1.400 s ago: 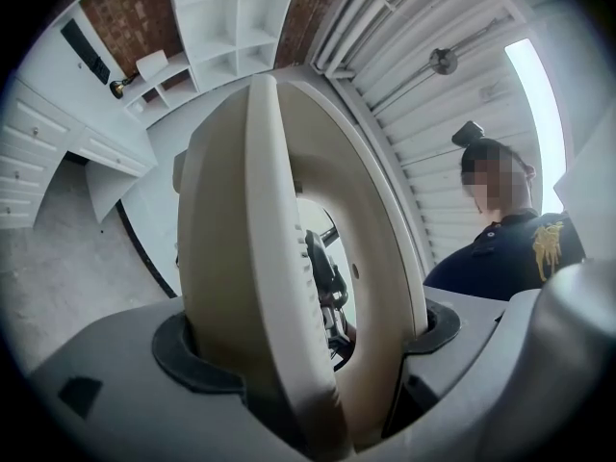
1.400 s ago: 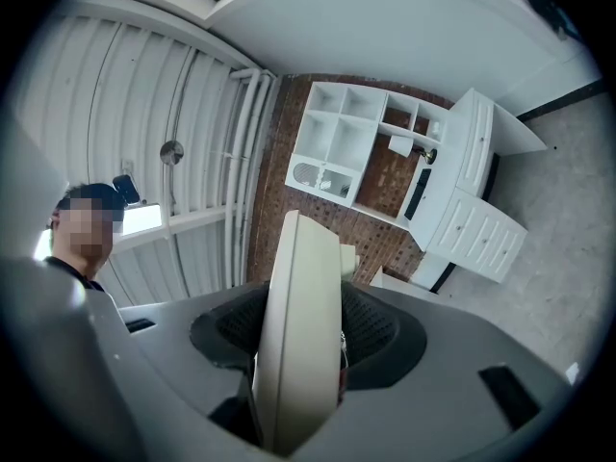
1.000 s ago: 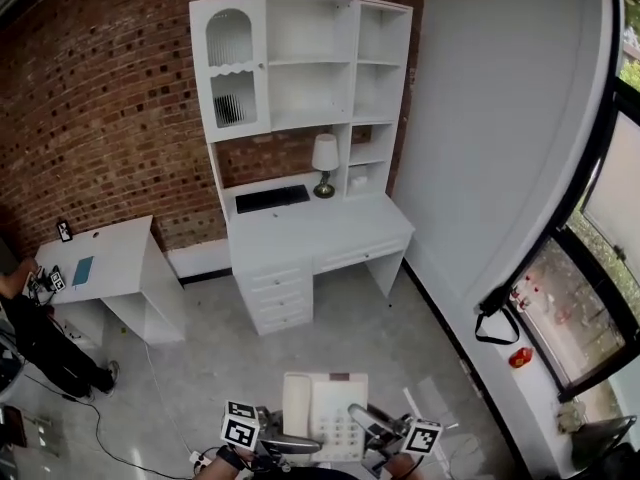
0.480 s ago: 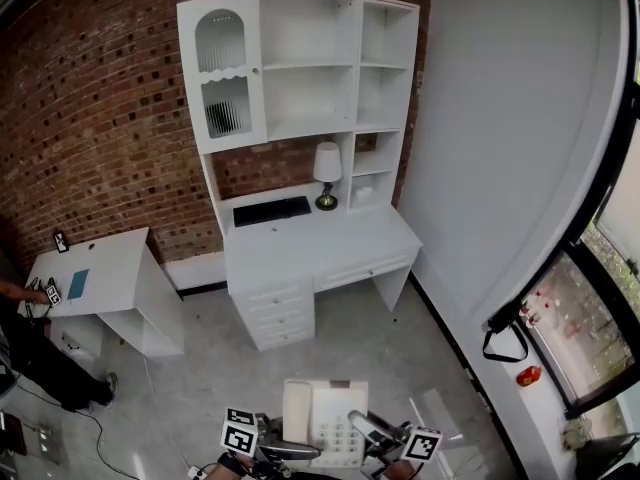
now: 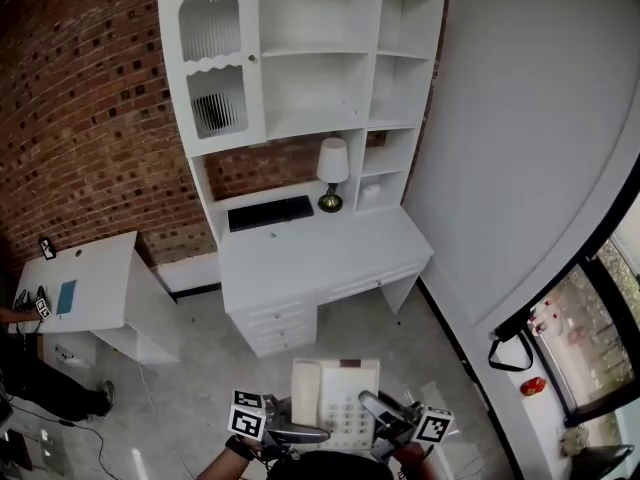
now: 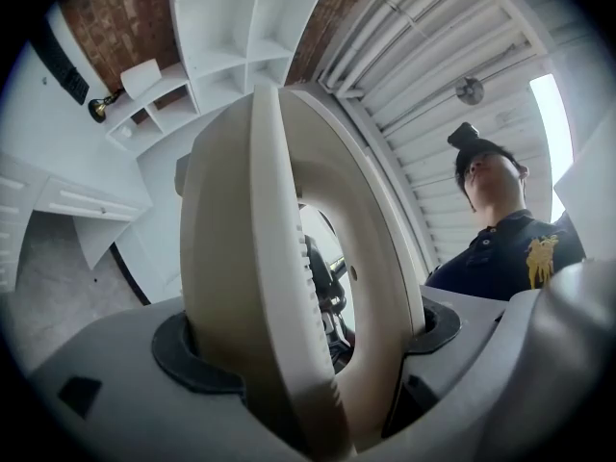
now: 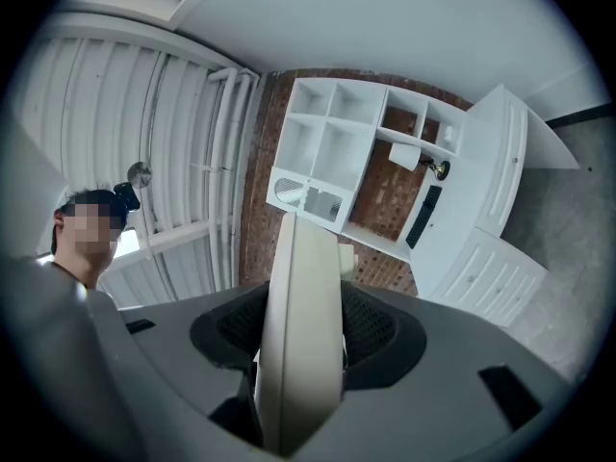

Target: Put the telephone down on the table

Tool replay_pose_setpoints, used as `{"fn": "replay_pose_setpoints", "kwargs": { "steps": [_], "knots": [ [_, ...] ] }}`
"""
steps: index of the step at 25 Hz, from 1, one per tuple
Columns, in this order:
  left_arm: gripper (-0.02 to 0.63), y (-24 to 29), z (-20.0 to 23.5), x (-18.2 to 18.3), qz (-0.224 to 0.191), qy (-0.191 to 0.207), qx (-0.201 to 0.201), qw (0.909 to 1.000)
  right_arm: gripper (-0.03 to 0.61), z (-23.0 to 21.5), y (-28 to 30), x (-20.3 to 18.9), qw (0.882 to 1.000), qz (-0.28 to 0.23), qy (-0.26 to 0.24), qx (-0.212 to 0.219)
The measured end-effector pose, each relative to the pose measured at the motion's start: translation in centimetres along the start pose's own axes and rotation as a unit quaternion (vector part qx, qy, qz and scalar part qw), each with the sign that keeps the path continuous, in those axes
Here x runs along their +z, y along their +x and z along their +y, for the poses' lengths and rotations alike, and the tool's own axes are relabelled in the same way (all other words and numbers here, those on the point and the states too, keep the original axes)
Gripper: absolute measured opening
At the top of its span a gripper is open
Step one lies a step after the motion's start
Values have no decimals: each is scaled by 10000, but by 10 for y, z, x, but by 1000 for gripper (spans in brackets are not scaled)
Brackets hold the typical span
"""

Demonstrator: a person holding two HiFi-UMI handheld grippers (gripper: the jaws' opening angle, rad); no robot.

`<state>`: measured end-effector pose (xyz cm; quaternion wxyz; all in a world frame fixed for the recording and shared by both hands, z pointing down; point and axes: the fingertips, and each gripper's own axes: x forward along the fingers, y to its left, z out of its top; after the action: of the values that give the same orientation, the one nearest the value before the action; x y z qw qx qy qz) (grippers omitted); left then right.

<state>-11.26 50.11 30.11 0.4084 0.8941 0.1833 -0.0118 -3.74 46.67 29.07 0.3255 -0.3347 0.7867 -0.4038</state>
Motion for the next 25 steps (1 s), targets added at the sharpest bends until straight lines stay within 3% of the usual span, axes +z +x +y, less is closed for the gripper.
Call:
{"fn": "replay_pose_setpoints", "kwargs": {
  "steps": [7,17,25],
  "knots": [
    [482,-6,60,60,143,15,-129,9998,201,-43,49,49,9997,-202,-73,-131],
    [482,6,173,145,76,-96,165,9998,201,-135,116,139,9997,-83,234,-12],
    [482,25,287,285,-301,48,811,9962,201,-230,214,269,9961,564,450,501]
  ]
}}
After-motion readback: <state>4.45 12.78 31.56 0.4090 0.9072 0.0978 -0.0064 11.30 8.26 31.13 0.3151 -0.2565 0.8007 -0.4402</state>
